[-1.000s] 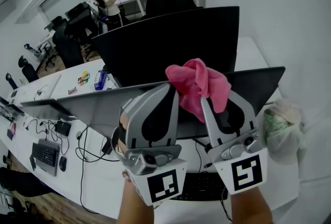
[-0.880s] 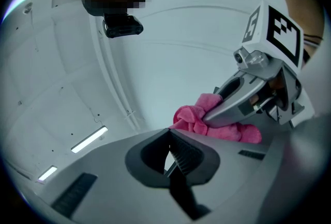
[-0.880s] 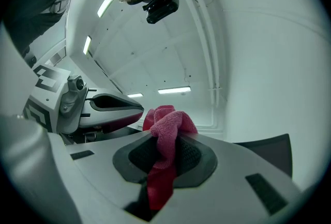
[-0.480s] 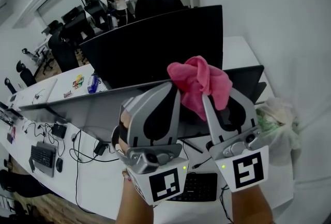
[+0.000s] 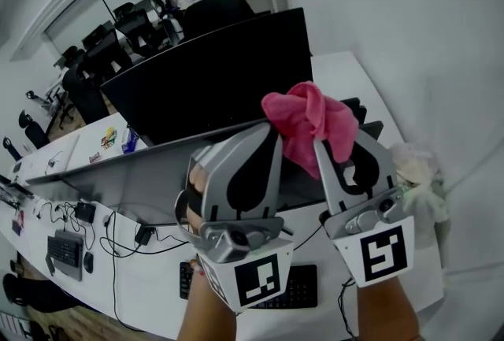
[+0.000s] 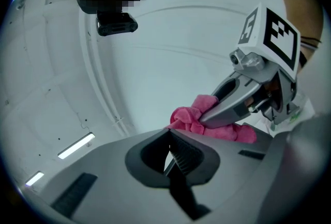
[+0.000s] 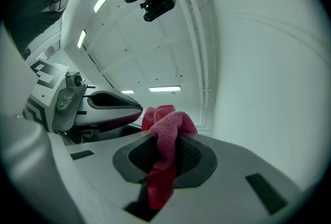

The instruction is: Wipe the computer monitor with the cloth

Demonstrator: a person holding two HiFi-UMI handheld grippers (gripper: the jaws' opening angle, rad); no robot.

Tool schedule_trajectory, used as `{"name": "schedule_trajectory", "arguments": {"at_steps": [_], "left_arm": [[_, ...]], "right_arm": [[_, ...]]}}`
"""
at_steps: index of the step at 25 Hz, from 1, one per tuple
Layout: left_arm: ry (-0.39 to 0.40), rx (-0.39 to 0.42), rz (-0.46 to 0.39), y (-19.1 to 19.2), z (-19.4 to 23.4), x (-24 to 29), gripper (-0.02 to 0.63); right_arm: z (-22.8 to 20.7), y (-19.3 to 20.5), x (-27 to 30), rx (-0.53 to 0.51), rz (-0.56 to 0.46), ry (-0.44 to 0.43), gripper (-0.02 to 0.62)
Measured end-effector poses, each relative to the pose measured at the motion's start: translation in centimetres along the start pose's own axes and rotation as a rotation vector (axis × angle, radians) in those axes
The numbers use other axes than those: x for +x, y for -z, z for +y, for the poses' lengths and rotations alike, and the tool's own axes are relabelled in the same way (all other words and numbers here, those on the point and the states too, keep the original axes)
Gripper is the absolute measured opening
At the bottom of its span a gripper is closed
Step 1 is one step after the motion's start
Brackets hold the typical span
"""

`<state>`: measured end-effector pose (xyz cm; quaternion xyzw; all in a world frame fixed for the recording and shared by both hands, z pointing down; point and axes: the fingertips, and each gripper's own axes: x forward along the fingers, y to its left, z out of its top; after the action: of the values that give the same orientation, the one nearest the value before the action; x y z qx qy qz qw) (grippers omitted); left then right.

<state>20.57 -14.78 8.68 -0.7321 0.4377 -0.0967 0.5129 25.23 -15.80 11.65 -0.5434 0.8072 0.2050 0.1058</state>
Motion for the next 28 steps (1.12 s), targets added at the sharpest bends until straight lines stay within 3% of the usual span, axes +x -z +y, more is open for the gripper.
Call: {"name": "schedule_trajectory", "arguments": {"at_steps": [14, 28], "left_arm": [[0.053, -0.012, -0.045, -3.8, -4.1, 3.9, 0.003], [0.091, -0.030, -0.040, -3.2, -5.9, 3.9, 0.003]], "right_arm": [[-6.3, 0.4, -2.9, -0.012, -0.009, 0.106, 0.063], [-6.3, 2.3, -3.8, 0.012, 0.035, 0.112, 0.063]]}}
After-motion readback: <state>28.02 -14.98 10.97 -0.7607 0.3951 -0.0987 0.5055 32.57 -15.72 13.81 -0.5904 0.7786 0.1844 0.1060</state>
